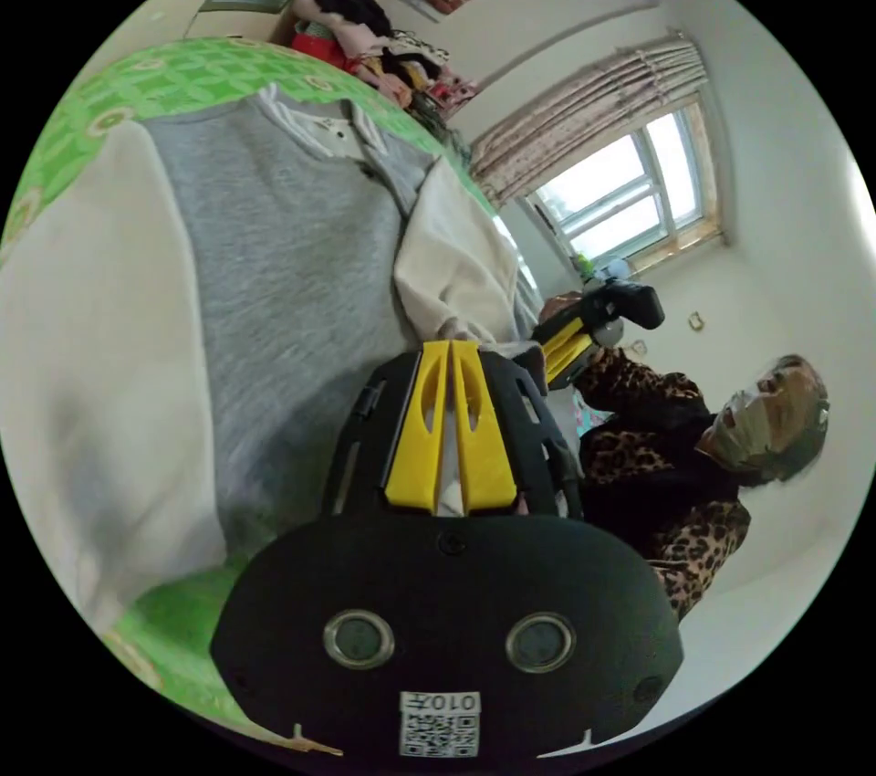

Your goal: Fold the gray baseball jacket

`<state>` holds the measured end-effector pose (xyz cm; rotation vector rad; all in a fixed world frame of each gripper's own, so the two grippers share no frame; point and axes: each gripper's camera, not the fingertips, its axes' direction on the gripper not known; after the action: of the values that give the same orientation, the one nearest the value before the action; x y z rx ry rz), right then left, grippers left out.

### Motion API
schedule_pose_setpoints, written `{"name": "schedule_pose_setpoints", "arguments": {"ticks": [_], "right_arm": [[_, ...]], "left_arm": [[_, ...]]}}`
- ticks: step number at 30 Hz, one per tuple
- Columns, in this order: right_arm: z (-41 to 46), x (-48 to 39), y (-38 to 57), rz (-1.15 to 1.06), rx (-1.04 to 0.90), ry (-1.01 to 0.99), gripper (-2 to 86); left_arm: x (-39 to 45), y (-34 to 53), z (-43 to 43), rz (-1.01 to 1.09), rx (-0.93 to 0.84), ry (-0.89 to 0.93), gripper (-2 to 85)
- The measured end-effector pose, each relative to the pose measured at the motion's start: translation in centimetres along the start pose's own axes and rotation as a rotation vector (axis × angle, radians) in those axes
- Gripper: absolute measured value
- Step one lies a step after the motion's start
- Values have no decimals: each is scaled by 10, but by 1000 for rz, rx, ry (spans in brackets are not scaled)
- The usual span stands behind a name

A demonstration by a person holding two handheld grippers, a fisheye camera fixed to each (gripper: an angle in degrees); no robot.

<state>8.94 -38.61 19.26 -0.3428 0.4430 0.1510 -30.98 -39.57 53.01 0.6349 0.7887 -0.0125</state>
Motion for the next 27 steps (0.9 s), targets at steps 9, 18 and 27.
{"name": "schedule_pose_setpoints", "arguments": {"ticks": [9, 18, 27], "right_arm": [[-10, 79, 35, 323, 321, -286, 39], [21, 93, 53, 293, 187, -310, 29], [67, 176, 106, 503, 356, -854, 27]], "left_arm": [[83, 36, -37, 41, 438, 38, -2], [73, 49, 25, -168, 43, -146, -2], [124, 82, -14, -131, 222, -183, -2]]}}
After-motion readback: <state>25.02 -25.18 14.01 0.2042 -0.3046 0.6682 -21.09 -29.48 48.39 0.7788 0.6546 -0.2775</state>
